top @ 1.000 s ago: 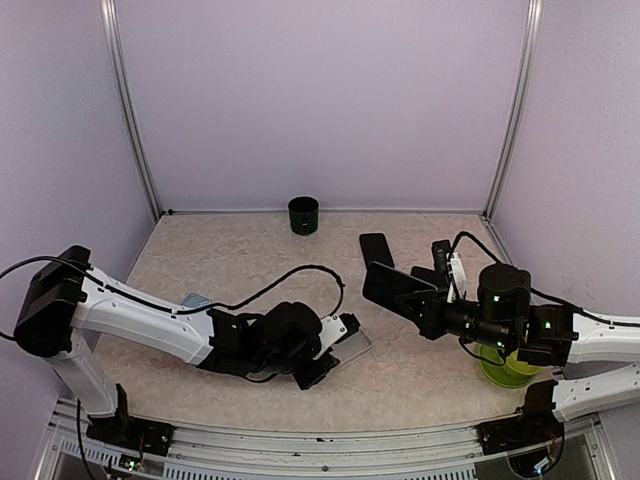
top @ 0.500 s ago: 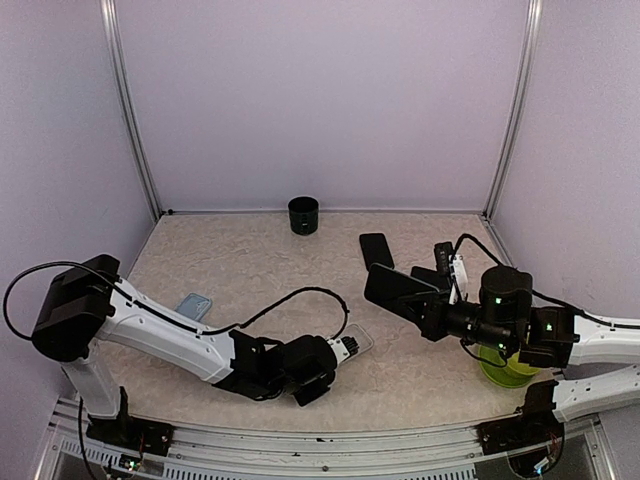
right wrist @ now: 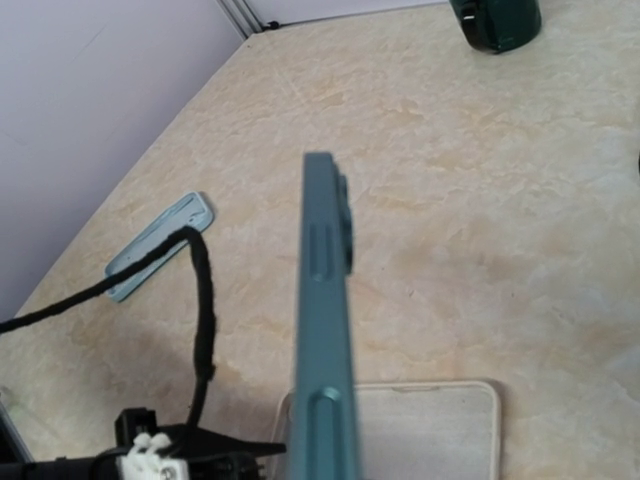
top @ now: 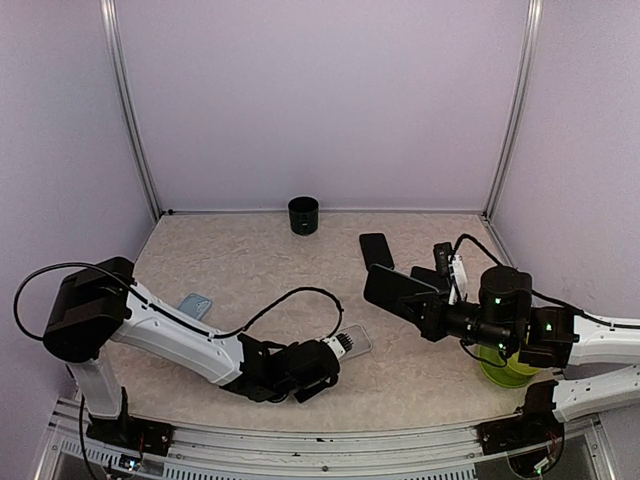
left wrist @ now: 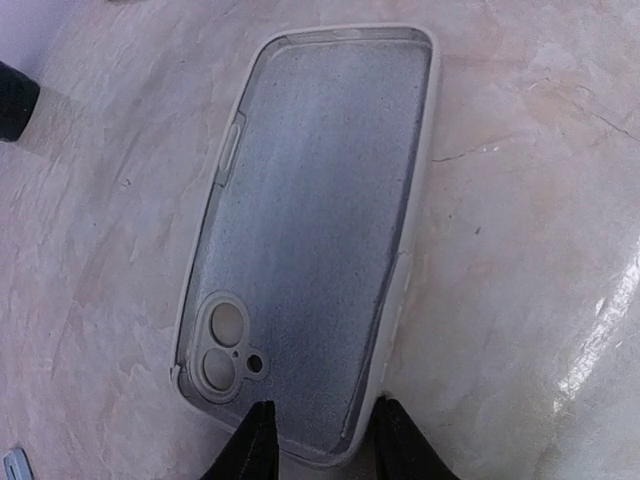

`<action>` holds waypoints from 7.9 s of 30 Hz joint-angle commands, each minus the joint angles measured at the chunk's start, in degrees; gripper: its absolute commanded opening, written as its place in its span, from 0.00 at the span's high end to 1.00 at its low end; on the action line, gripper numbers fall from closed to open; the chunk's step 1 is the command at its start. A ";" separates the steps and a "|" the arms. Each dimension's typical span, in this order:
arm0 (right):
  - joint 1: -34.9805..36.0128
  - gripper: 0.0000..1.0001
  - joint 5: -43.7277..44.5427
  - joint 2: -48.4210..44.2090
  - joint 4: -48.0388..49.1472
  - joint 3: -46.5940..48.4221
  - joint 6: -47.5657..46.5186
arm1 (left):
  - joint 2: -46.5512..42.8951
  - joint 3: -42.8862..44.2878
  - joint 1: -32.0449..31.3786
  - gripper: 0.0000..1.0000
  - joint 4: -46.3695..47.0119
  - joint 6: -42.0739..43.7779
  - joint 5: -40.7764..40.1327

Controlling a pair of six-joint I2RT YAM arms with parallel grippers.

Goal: Put the phone into the phone case
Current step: Adjust the phone case at the center of the board, then install the phone into the phone case.

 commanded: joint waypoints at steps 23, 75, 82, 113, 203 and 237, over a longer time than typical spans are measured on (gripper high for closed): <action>-0.62 1.00 -2.20 9.59 -1.62 5.63 4.61 | -2.17 -4.65 8.77 0.67 6.41 -3.38 1.83; -2.86 1.00 -11.33 32.39 3.66 16.13 26.24 | -6.23 -16.47 28.72 0.67 37.49 -29.82 41.86; -3.79 1.00 -14.68 34.02 6.66 15.29 28.49 | -3.81 -16.42 29.46 0.65 39.20 -30.83 43.89; -8.52 1.00 -23.82 39.96 15.09 10.66 34.55 | 1.10 -17.23 30.30 0.62 46.79 -34.67 50.49; -12.98 1.00 -42.86 62.90 40.97 7.91 47.24 | 3.49 -14.77 27.19 0.63 46.61 -34.12 51.19; -14.11 1.00 -43.35 56.73 46.44 4.40 43.68 | -2.43 -19.87 31.45 0.62 47.15 -34.82 49.93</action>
